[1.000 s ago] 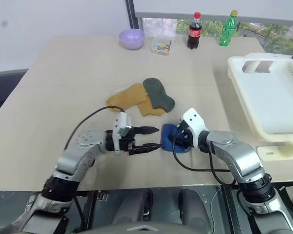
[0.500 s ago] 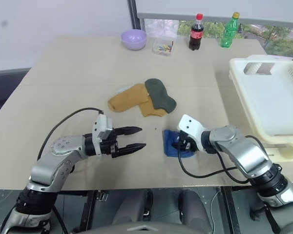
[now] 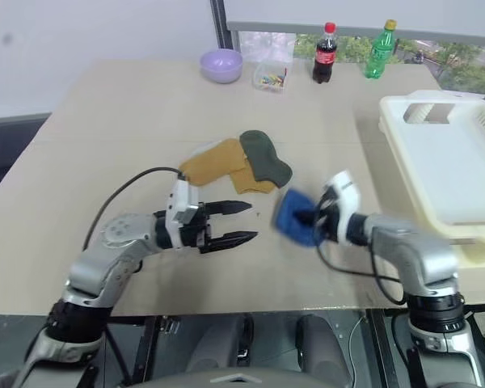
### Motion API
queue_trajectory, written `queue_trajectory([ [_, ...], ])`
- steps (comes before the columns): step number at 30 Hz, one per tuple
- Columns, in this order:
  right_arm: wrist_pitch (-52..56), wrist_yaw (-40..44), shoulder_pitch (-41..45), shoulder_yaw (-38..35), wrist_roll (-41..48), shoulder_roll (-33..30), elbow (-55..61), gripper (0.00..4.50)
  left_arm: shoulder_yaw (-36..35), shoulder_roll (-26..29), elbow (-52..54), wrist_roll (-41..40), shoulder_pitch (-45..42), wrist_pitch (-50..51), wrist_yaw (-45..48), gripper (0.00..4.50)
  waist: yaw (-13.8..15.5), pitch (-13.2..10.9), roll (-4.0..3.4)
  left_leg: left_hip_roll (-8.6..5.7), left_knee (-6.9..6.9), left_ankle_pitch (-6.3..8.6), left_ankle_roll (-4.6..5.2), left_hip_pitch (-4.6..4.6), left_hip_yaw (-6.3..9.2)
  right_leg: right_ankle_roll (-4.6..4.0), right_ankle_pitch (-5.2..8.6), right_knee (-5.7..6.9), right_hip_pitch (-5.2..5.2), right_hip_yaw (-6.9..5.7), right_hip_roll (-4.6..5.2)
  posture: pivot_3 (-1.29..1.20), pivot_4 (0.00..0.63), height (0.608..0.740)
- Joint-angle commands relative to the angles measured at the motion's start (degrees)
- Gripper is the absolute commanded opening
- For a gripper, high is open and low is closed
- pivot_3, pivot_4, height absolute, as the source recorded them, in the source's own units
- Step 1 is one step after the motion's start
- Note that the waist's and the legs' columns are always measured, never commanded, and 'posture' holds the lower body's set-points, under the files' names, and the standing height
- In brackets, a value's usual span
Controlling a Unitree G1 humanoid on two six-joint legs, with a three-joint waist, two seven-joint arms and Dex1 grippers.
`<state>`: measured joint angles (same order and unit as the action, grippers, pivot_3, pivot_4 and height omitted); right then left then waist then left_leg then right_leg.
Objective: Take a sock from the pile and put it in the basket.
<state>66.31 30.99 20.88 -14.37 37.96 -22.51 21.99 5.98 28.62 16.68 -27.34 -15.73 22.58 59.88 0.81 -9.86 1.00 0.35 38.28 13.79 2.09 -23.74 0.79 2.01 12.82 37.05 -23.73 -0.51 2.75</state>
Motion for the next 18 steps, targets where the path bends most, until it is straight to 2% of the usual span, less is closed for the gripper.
queue_trajectory([
  [1,3.8,-7.7,5.3,-14.2,8.6,1.3,4.5,0.03,0.2,-1.6,-0.1,-1.1,-2.7,-0.5,-1.0,3.24,0.0,0.0,-0.01,0.0,-0.01,0.0,0.0,0.02,-0.01,0.0,0.0,0.0,0.0,0.01,-0.01,0.0,0.15,0.74],
  [3,3.8,-13.3,9.9,-21.1,10.6,0.8,3.2,0.03,-0.1,-3.6,-1.1,-1.7,-4.6,-0.4,-2.1,3.24,0.0,-0.1,-0.1,0.0,-0.02,0.0,0.0,0.02,0.0,0.0,0.0,0.0,0.0,0.0,-0.05,0.0,0.15,0.74],
  [6,1.2,-23.2,17.5,-27.3,6.5,-2.0,-2.9,0.03,-0.4,-6.3,-3.1,-1.5,-7.1,-1.8,-3.3,3.24,-0.1,-0.1,-0.2,-0.02,-0.01,0.0,0.01,0.02,-0.09,0.03,-0.01,0.02,-0.01,0.05,-0.05,0.0,0.15,0.74],
  [13,-11.5,-37.4,24.3,-28.6,-6.0,-4.6,-21.3,0.03,-0.2,-10.9,-5.6,-0.8,-10.5,-5.0,-5.8,3.24,-0.2,-0.1,-0.2,-0.06,-0.04,0.04,0.09,0.01,-0.51,0.03,-0.02,0.0,-0.03,0.15,-0.07,0.0,0.15,0.74],
  [17,-18.7,-38.3,26.0,-26.5,-10.4,-5.8,-34.4,0.03,0.0,-12.3,-6.0,-0.5,-11.1,-6.2,-6.8,3.24,-0.6,-0.1,-0.27,-0.05,-0.06,0.07,0.14,0.01,-0.63,0.06,-0.03,0.01,-0.09,0.3,-0.08,0.0,0.15,0.74],
  [18,-20.1,-37.7,26.4,-26.4,-10.8,-6.2,-37.7,0.53,0.1,-12.5,-5.9,-0.5,-11.1,-6.4,-7.0,3.24,-0.8,-0.1,-0.28,-0.06,-0.07,0.07,0.15,0.01,-0.64,0.07,-0.04,0.0,-0.1,0.32,-0.07,0.0,0.15,0.74],
])
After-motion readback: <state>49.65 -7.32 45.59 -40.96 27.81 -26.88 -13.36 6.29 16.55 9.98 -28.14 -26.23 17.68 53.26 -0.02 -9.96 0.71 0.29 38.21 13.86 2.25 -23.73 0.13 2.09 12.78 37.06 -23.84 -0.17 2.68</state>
